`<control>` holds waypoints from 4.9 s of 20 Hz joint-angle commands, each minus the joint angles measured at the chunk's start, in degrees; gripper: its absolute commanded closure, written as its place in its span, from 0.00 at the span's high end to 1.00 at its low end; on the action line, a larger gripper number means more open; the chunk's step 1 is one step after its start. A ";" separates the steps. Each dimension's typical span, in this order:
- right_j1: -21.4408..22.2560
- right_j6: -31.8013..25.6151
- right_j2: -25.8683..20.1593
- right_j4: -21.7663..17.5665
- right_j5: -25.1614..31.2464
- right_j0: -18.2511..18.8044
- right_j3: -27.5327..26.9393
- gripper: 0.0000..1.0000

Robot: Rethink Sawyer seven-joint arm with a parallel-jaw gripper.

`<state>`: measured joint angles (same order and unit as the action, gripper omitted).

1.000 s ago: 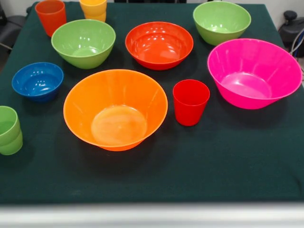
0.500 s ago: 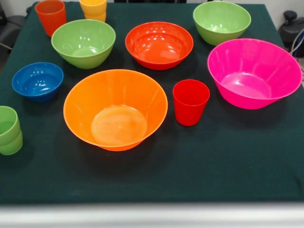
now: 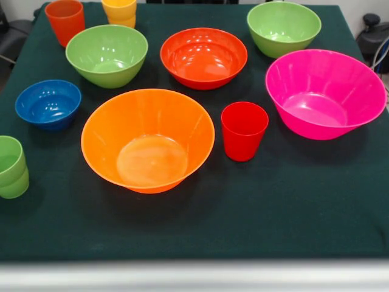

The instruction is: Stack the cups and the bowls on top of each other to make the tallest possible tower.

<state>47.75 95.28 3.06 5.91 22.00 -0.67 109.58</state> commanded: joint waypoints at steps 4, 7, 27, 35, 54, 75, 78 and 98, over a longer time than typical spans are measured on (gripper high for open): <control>-9.64 4.66 -2.69 -1.54 4.87 1.94 -10.87 1.00; -13.04 4.34 -2.19 -2.00 4.89 1.79 -14.30 1.00; -23.46 -0.51 -1.88 -3.58 10.61 4.56 -30.85 1.00; -24.46 -0.96 -1.71 -4.33 13.14 5.32 -34.36 1.00; -26.86 0.13 -2.02 -5.24 17.23 4.75 -39.63 1.00; -28.14 2.10 -1.24 -4.69 17.20 2.03 -40.52 1.00; -28.30 2.32 -1.29 -4.48 17.25 1.74 -40.90 1.00; -32.21 1.58 -1.79 -4.89 14.23 3.39 -41.87 1.00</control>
<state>18.91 95.28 4.45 4.46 33.16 2.41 69.91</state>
